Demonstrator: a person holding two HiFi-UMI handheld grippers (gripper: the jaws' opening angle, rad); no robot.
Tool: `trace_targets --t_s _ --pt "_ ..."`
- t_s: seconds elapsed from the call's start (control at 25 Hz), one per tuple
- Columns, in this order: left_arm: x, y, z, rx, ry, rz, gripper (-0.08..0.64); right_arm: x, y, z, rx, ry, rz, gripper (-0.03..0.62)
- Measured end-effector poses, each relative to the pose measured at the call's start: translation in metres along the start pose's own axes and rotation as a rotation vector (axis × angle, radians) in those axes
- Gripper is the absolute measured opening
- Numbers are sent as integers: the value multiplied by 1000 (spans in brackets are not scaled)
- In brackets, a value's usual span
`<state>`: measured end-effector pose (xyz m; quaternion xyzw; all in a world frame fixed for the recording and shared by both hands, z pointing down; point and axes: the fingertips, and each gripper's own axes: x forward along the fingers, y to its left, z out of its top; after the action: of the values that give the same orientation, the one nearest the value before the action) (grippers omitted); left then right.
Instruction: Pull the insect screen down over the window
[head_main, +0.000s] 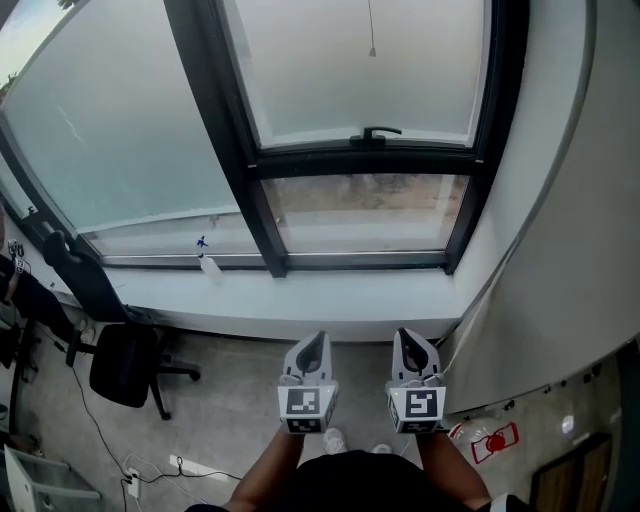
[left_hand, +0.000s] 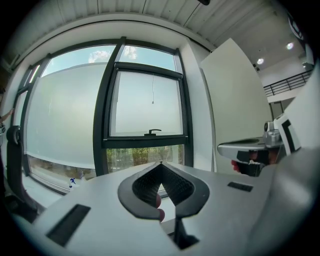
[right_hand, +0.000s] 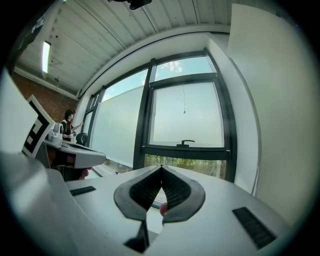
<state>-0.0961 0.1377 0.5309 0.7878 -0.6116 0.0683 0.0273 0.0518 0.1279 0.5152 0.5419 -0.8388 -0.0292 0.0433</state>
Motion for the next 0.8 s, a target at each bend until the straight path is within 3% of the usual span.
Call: trace_targets --t_s 0.6,0.8 --pt "10 24 -2 -22 12 -31 0 21 14 -1 -24 20 -40 3" --pt "11 46 2 15 -9 -45 0 31 24 8 -28 18 -65 3"
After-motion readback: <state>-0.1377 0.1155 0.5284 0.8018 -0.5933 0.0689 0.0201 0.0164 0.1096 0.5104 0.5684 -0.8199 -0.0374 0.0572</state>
